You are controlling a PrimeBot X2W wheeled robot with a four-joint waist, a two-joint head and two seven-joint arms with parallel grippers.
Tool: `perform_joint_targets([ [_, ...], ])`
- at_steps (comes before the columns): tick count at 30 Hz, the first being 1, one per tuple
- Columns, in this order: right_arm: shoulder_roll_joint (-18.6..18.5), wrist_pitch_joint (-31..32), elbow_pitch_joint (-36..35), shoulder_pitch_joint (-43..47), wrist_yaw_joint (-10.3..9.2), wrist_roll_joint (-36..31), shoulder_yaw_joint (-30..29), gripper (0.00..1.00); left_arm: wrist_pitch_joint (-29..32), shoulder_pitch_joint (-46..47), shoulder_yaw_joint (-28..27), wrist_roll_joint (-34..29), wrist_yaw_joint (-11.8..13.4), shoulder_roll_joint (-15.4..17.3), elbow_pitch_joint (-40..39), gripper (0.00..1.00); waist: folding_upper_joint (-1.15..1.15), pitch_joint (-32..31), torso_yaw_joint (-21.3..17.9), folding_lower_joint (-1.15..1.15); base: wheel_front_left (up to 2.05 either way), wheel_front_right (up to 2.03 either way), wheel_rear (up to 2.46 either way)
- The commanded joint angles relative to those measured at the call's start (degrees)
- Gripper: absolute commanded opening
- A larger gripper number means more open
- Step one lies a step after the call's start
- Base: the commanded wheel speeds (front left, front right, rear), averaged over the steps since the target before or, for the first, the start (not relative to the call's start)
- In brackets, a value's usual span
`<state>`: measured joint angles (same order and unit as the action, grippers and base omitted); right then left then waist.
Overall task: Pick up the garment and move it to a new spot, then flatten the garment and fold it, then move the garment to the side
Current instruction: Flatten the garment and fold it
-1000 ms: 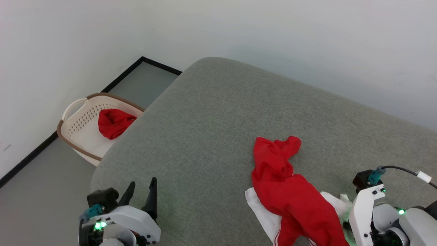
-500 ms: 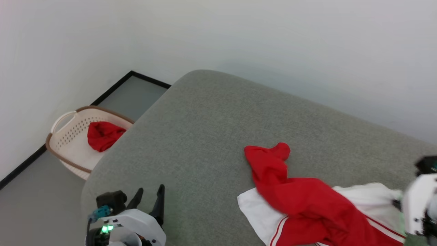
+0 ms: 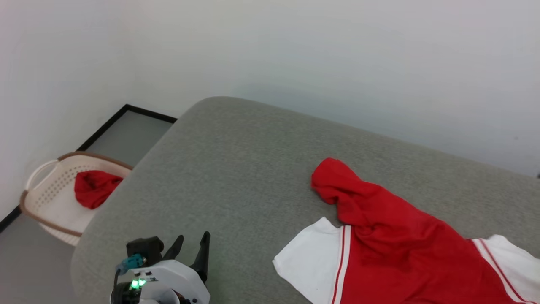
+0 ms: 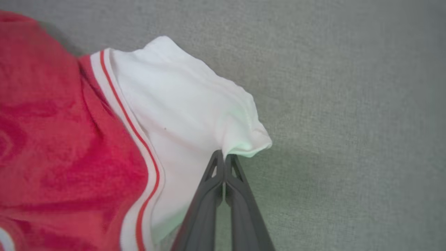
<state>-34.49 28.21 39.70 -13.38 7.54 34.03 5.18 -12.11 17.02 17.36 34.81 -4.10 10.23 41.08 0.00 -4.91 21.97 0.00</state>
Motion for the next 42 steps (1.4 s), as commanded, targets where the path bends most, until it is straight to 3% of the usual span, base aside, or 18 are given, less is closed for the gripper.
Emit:
perform_joint_targets([
  [1,0.13,-0.24,0.16,1.52,-0.06,-1.07,-1.37,0.00,0.09,0.49,0.01,0.21,-0.26,-0.02,0.06,1.00,0.00,0.21,-1.47,0.00,0.00,0.00,0.00],
  [10,4.29,0.57,1.08,8.48,-0.06,-6.91,-13.60,0.00,-0.15,0.84,0.31,0.36,-0.36,0.63,0.44,1.00,0.00,0.73,-3.85,0.00,0.00,0.00,0.00],
  [15,8.30,1.99,-2.07,10.05,-0.06,-10.37,-16.79,0.00,-0.33,0.35,0.11,0.55,0.01,1.37,0.25,1.00,0.00,0.92,-5.69,0.00,0.00,0.00,0.00],
  [16,8.76,1.85,-3.11,10.09,-0.06,-11.11,-17.02,0.30,-0.37,0.17,0.10,0.51,0.07,1.64,0.15,1.00,0.00,0.93,-6.21,0.00,0.00,0.00,0.00],
  [17,9.45,1.74,-4.46,10.00,-0.06,-11.56,-16.95,0.90,-0.30,-0.04,0.07,0.59,0.07,1.84,0.05,1.00,0.00,0.89,-6.79,0.00,0.00,0.00,0.00],
  [18,9.92,1.99,-5.69,10.01,-0.06,-12.12,-16.83,1.00,-0.26,-0.23,0.04,0.69,0.06,2.01,-0.15,1.00,0.00,0.83,-7.36,0.00,0.00,0.00,0.00],
  [24,11.13,2.93,-15.52,10.24,-0.06,-13.58,-16.21,1.00,0.13,-1.73,-0.34,0.79,0.76,3.89,-1.74,1.00,0.00,0.24,-11.42,0.00,0.00,0.00,0.00],
  [29,11.99,0.14,-25.72,11.80,-0.06,-14.66,-15.40,1.00,-0.15,-3.41,-0.87,0.75,1.58,5.42,-4.12,1.00,0.00,-0.36,-14.76,0.00,0.00,0.00,0.00],
  [35,13.42,-9.62,-37.48,15.19,-0.07,-17.42,-13.42,1.00,-1.00,-6.45,-2.28,1.31,3.43,6.49,-7.71,1.00,0.00,-1.18,-18.71,0.00,0.00,0.00,0.00],
  [42,18.04,-19.93,-45.89,19.68,-0.07,-22.20,-12.45,1.00,-2.19,-10.32,-3.79,0.80,4.72,7.98,-12.77,1.00,0.00,-1.77,-22.69,0.00,0.00,0.00,0.00],
])
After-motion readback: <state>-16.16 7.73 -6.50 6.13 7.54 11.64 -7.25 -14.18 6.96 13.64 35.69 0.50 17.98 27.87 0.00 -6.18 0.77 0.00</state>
